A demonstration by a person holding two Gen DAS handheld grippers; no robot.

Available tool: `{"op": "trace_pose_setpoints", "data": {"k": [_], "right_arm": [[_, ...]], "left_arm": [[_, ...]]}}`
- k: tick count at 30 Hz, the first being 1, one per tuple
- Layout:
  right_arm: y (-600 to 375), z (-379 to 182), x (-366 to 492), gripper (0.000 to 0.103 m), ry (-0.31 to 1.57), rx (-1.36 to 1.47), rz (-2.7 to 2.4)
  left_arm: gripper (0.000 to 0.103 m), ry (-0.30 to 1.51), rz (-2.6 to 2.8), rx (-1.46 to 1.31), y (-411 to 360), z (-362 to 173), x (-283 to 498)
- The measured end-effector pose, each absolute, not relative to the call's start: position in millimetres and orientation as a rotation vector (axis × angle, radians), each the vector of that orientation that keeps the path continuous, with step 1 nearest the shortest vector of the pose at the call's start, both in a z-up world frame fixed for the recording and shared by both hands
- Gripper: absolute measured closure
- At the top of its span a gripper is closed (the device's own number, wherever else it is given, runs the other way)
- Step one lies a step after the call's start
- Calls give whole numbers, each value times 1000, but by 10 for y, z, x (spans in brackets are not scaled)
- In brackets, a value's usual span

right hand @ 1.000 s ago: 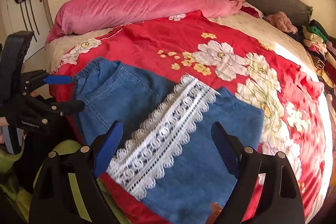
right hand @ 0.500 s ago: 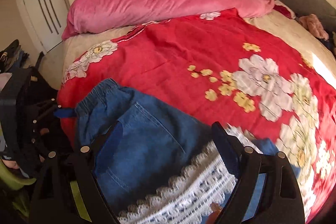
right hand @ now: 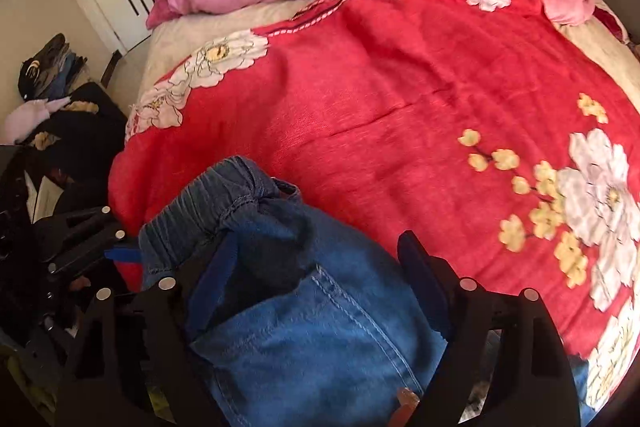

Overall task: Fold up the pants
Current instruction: 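Grasp the elastic cuff end with both grippers and lift it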

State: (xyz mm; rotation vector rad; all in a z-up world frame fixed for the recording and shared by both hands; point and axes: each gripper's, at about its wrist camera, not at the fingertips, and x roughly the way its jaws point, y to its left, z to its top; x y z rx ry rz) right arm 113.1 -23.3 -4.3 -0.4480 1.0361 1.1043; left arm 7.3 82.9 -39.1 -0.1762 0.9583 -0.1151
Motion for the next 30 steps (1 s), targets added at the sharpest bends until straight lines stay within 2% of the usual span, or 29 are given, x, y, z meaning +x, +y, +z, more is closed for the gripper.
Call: {"op": "trace_pose_setpoints", "data": {"k": [1, 4, 6, 8, 15, 19, 20, 26, 28, 29, 30], "right_arm": [[-221, -70, 1145, 25, 1048, -438, 1114], [-217, -134, 1159, 39, 1075, -414, 1166], [-238, -133, 1149, 68, 1088, -377, 1232], [-258, -90, 1110, 82, 1072, -369, 1260], [-517, 155, 1052, 88, 998, -292, 1284], [-772, 292, 1068, 91, 969, -201, 1305], [-833, 325, 1067, 97, 960, -185, 1309], [-1035, 454, 1065, 100, 903, -196, 1278], [-1048, 456, 1085, 95, 893, -202, 1247], [-1023, 446, 1104, 79, 901, -200, 1250], [-982, 434, 1116, 56, 904, -209, 1251]], "left_arm": [[37, 959, -116, -178, 835, -392, 77], [37, 960, -118, -184, 836, -397, 80], [37, 962, -119, -185, 834, -398, 84], [37, 961, -119, -186, 831, -398, 79], [32, 929, -141, -261, 886, -348, 67], [23, 924, -187, -329, 902, -321, 63], [21, 923, -194, -347, 913, -316, 66], [18, 942, -199, -400, 897, -346, 121], [18, 945, -188, -391, 865, -359, 143], [18, 944, -185, -392, 865, -361, 139], [18, 944, -184, -395, 866, -358, 140]]}}
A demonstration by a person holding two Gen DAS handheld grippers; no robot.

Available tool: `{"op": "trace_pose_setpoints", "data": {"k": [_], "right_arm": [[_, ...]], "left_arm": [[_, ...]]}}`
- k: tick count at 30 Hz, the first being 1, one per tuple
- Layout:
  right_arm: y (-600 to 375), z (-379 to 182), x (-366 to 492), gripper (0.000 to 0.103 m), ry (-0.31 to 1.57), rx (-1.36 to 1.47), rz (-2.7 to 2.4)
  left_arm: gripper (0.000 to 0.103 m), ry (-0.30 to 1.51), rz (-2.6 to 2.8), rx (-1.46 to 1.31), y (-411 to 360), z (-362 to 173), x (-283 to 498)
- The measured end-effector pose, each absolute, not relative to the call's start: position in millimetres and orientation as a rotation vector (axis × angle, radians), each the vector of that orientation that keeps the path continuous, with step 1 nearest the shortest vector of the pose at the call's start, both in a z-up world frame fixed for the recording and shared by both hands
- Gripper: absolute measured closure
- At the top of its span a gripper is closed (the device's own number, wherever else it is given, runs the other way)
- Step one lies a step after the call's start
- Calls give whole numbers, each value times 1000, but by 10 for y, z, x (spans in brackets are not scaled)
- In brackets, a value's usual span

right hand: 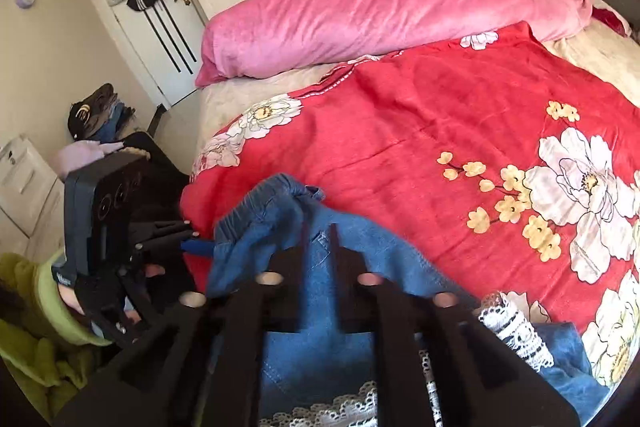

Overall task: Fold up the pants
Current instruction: 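Grasp the elastic cuff end with both grippers and lift it, then fold the cuff end over onto the pants with both grippers, release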

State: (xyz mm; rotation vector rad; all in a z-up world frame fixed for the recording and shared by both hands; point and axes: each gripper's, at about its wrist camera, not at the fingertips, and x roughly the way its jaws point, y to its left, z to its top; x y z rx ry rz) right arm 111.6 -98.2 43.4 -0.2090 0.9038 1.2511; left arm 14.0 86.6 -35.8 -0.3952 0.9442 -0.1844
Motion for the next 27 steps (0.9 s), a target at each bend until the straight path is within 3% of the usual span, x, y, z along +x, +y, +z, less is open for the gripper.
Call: {"op": "trace_pose_setpoints", "data": {"k": [1, 2, 13, 15, 17, 27], "right_arm": [[-937, 419, 1121, 48, 912, -228, 1255], [-874, 399, 1122, 46, 917, -252, 1256], [-57, 57, 1132, 41, 1051, -366, 1362], [-14, 2, 1124, 62, 1059, -370, 1374], [-87, 54, 1095, 75, 1020, -372, 1378], [-1373, 639, 1117, 79, 802, -78, 1407]], "left_arm": [[18, 944, -183, -396, 870, -360, 151], [19, 943, -178, -398, 872, -361, 147], [23, 935, -184, -411, 916, -388, 125], [23, 937, -188, -411, 920, -392, 126], [22, 939, -195, -418, 930, -387, 122], [10, 925, -325, -473, 747, -240, 153]]}}
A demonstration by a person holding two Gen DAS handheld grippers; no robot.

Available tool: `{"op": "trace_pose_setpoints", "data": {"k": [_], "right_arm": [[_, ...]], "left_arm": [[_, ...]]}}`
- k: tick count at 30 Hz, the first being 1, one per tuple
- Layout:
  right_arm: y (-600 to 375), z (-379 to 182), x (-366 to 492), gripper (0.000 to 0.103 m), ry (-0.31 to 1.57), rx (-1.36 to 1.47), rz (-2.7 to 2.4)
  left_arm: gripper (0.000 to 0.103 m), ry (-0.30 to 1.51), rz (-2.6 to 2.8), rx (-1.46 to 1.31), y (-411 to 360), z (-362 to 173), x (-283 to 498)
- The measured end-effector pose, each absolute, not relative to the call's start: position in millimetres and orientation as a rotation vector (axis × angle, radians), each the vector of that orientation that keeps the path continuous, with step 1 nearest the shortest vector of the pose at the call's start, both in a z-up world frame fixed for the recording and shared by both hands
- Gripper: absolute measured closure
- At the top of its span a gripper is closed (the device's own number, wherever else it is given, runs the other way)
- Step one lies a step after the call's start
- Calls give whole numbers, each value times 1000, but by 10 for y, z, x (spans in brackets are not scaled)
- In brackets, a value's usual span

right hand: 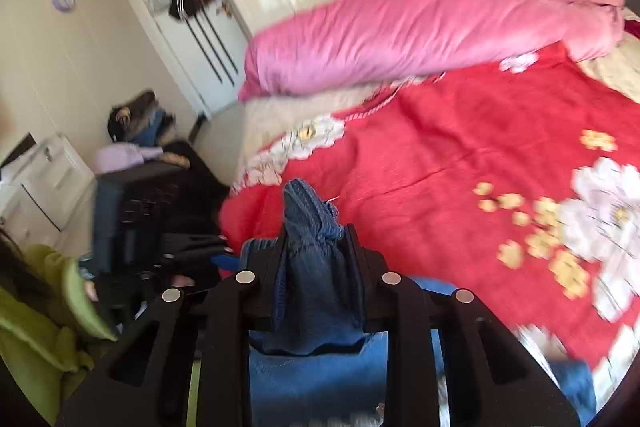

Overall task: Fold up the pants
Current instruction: 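Fold the cuff end over onto the pants with both grippers, release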

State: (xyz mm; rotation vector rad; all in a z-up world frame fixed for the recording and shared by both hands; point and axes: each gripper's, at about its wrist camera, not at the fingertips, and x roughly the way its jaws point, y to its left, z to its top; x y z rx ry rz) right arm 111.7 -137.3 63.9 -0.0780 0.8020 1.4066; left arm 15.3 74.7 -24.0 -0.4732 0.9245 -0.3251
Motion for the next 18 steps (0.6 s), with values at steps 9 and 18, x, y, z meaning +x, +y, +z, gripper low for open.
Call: {"op": "trace_pose_setpoints", "data": {"k": [9, 18], "right_arm": [[-2283, 832, 1034, 50, 702, 54, 1249], [-3222, 418, 907, 19, 877, 220, 855]], "left_arm": [[10, 925, -589, -501, 2, 31, 426], [10, 990, -768, -364, -743, -86, 362]]}}
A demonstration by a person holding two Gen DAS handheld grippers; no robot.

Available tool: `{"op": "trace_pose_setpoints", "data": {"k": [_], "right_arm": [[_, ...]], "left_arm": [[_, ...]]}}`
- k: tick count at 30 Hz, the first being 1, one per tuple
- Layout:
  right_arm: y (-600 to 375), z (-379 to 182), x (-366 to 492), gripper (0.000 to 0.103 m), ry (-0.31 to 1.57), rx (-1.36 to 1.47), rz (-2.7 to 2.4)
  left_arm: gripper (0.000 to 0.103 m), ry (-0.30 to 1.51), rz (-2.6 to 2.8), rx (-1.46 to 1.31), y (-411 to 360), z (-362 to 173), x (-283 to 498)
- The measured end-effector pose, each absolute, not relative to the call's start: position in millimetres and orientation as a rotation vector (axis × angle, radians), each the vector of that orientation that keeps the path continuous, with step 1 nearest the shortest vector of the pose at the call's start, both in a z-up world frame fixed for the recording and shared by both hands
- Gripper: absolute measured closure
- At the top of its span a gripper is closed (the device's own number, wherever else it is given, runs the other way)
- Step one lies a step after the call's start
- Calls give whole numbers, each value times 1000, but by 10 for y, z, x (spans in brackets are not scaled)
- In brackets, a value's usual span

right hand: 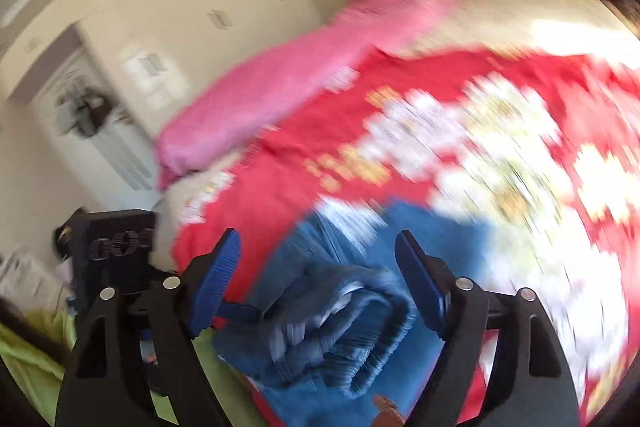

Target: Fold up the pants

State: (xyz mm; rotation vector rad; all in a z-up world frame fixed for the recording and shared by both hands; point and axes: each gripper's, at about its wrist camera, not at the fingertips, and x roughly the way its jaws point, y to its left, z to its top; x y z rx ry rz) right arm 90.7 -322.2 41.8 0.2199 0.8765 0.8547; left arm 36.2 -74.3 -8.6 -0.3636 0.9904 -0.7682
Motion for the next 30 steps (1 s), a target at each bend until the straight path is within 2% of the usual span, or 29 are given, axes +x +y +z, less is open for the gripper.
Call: {"op": "trace_pose_setpoints", "data": {"k": [1, 7, 8, 9, 13, 16, 20, 25, 26, 27, 30], "right_arm": [[-3236, 342, 886, 16, 904, 210, 825], [-3048, -15, 887, 16, 1022, 204, 780], [-2961, -28, 891, 43, 1020, 185, 795], [-2870, -23, 873, 62, 1011, 160, 802], [-2829, 172, 777, 64, 918, 149, 867], [-2886, 122, 811, 64, 941, 96, 792], [-2988, -52, 852, 55, 999, 95, 708], [-3140, 102, 767, 31, 942, 140, 694], [-3177, 149, 736, 20, 922, 143, 685], [-3214, 212, 695, 16, 897, 146, 679], [-3298, 350, 551, 16, 851, 137, 680]], "left_arm": [[10, 998, -768, -340, -791, -117, 345], [10, 997, -716, -230, -888, -195, 272], [10, 996, -711, -226, -887, -196, 278], [10, 994, -706, -223, -882, -200, 276], [10, 968, -672, -181, -875, -154, 203], [10, 967, -673, -166, -887, -183, 213], [10, 972, -661, -152, -861, -148, 163], [10, 927, -612, -121, -779, -15, 79], [10, 914, -595, -113, -755, 19, 70], [10, 904, -577, -109, -736, 44, 73], [10, 881, -526, -104, -663, 100, 102]]}}
